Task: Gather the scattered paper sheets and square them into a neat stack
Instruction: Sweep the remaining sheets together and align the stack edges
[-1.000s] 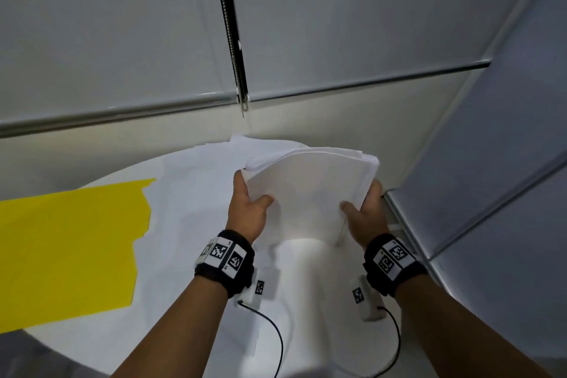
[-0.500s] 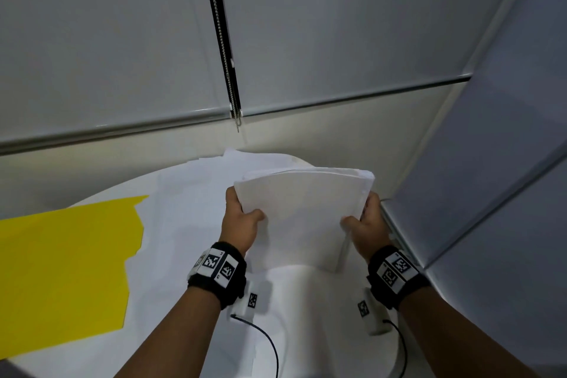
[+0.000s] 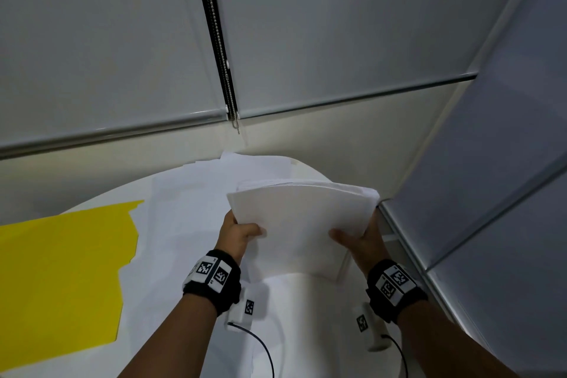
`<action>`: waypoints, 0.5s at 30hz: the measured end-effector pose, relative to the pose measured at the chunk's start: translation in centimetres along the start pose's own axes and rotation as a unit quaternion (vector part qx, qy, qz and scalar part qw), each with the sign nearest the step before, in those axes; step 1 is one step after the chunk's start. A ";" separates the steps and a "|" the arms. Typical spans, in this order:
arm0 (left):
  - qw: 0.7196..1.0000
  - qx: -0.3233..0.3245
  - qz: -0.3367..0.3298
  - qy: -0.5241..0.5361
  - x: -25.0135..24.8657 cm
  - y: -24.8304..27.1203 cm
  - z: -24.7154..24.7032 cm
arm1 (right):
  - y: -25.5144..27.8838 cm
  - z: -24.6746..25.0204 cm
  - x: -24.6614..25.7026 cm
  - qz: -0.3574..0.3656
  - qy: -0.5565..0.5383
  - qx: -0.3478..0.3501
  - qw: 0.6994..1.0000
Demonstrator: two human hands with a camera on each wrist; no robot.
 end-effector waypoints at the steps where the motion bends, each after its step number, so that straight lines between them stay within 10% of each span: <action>1: 1.000 0.004 0.000 -0.004 0.3 -0.3 -0.1 | -0.1 -0.2 -0.5 -0.015 -0.003 0.005 1.000; 15: 0.999 0.003 -0.042 -0.029 2.2 -1.8 -0.4 | -2.1 -0.5 0.0 -0.038 -0.004 0.009 0.999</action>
Point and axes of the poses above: each hand's wrist, its own y-axis away from the middle knuckle, its own z-axis out of the back of the hand, x = y × z, the point moved 7 cm from there along -y, towards the middle knuckle
